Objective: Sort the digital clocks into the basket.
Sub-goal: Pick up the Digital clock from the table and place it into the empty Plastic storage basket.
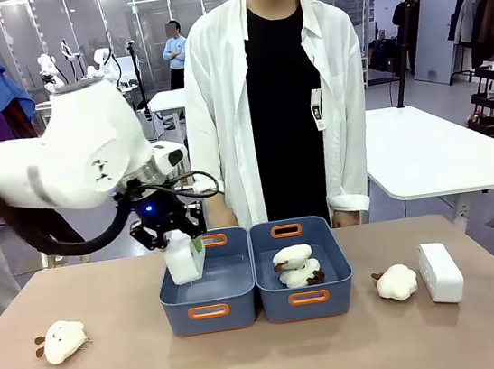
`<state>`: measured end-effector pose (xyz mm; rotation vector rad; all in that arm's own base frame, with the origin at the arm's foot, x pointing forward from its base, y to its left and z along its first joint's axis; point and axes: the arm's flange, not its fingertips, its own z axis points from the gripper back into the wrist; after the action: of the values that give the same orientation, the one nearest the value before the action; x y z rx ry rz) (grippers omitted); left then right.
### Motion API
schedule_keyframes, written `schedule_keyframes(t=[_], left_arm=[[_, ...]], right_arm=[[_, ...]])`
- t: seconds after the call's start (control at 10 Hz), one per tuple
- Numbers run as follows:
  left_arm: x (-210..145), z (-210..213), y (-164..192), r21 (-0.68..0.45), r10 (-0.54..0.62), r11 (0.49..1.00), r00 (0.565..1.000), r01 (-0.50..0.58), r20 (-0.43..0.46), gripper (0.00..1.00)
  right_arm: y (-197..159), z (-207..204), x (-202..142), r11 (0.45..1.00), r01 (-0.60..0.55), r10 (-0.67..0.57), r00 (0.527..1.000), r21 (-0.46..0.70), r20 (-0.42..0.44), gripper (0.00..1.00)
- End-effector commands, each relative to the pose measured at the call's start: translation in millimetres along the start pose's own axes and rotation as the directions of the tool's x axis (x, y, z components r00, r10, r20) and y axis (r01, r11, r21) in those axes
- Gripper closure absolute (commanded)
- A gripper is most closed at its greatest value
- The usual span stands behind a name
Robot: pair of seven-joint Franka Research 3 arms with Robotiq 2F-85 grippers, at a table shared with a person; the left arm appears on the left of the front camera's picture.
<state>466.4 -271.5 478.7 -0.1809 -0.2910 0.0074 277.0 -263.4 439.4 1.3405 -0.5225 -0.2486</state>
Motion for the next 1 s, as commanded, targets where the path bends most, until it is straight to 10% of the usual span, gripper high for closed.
schedule_keyframes(t=[0.0, 0.9], left_arm=[[33.0, -33.6, -12.0, 0.102, 0.037, 0.994, 0.999, -0.037, -0.002, 0.49], [57.9, -136.5, -9.5, 0.186, -0.018, 0.982, 0.999, 0.01, 0.043, 0.45]], right_arm=[[2.6, 1.4, 0.0, 1.0, -0.016, 0.016, 1.0, 0.011, 0.006, 0.0], [2.6, 1.4, 0.0, 1.0, -0.016, 0.016, 1.0, 0.011, 0.006, 0.0]])
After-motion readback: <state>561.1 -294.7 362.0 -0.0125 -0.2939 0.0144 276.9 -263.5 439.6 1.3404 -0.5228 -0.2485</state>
